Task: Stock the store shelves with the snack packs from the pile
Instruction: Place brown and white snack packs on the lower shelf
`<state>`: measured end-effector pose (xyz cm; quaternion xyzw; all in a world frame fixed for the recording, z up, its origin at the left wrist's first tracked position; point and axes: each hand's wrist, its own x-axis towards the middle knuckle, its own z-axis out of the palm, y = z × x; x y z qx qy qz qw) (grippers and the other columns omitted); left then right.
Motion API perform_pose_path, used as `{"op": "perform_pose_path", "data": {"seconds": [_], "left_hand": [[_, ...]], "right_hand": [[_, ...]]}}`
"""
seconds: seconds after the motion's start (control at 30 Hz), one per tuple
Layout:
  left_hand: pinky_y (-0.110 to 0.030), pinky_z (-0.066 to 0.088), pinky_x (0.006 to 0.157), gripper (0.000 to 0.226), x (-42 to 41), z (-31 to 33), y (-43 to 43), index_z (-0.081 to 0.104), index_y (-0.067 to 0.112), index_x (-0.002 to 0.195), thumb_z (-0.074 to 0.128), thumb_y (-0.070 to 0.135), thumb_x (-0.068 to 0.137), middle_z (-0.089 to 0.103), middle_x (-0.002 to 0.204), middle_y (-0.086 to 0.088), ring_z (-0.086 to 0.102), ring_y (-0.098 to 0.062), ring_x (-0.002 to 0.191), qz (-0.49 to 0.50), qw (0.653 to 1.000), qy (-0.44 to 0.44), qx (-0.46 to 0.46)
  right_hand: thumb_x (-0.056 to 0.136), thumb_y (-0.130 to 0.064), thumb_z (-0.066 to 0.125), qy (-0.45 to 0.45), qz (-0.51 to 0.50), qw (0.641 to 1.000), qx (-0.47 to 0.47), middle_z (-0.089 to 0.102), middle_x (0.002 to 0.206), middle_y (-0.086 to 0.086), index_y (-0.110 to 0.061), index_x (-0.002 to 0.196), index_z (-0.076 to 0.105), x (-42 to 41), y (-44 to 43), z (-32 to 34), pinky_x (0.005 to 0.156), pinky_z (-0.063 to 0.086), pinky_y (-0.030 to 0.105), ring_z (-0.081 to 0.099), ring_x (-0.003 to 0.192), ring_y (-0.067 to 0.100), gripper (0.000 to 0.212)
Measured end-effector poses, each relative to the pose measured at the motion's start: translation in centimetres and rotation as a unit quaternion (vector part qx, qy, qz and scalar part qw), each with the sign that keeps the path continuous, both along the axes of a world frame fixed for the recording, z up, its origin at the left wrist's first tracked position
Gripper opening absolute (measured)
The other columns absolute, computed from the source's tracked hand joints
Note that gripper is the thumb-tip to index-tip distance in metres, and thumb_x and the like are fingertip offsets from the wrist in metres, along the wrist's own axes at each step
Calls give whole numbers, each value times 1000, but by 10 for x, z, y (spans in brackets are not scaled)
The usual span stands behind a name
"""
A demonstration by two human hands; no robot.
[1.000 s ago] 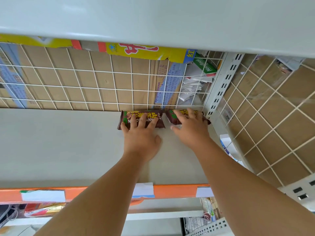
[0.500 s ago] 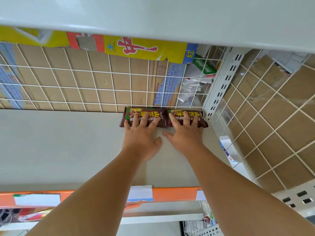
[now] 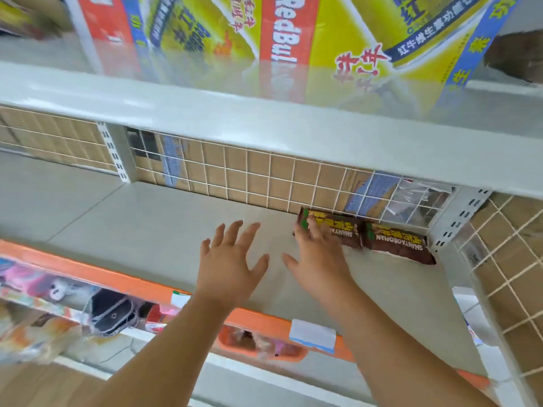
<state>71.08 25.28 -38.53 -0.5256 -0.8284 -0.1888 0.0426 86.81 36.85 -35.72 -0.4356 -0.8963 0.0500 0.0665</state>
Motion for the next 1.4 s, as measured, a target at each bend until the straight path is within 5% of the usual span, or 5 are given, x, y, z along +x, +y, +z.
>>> {"op": "perform_pose_path", "data": {"seconds": [0.33, 0.63, 0.97, 1.33, 1.4], "left_hand": [[-44, 45, 104, 72, -178, 142, -232, 49, 34, 144, 36, 67, 81, 55, 142, 3, 49, -24, 132, 231, 967, 47, 92], [-44, 44, 106, 74, -273, 261, -398, 45, 38, 146, 39, 67, 78, 53, 144, 5, 50, -24, 130, 279, 942, 104, 157], [-47, 39, 111, 64, -345, 329, -430, 39, 41, 149, 54, 58, 90, 46, 151, 11, 40, -19, 138, 212, 952, 124, 183], [-38, 41, 110, 63, -406, 336, -322, 41, 41, 149, 60, 52, 90, 46, 151, 10, 41, -18, 139, 112, 974, 125, 154], [-37, 40, 111, 63, -422, 340, -300, 42, 40, 149, 59, 53, 89, 45, 152, 10, 39, -17, 140, 104, 976, 134, 134]], "right_hand": [[91, -51, 56, 31, 306, 951, 43, 32, 158, 6, -26, 150, 37, -235, -172, 107, 111, 37, 44, 31, 141, 30, 66], [89, -44, 62, 141, 421, 890, 102, 40, 151, 6, -25, 143, 49, -368, -347, 247, 109, 39, 43, 39, 138, 31, 59], [86, -40, 63, 184, 347, 912, 116, 46, 144, 3, -25, 141, 51, -433, -351, 332, 101, 46, 42, 45, 131, 27, 58], [87, -42, 61, 158, 191, 967, 48, 66, 113, 6, -26, 115, 65, -441, -209, 370, 86, 55, 39, 62, 97, 27, 33], [88, -39, 61, 131, 167, 976, 44, 65, 119, 8, -24, 125, 63, -454, -184, 372, 88, 54, 38, 62, 101, 28, 39]]}}
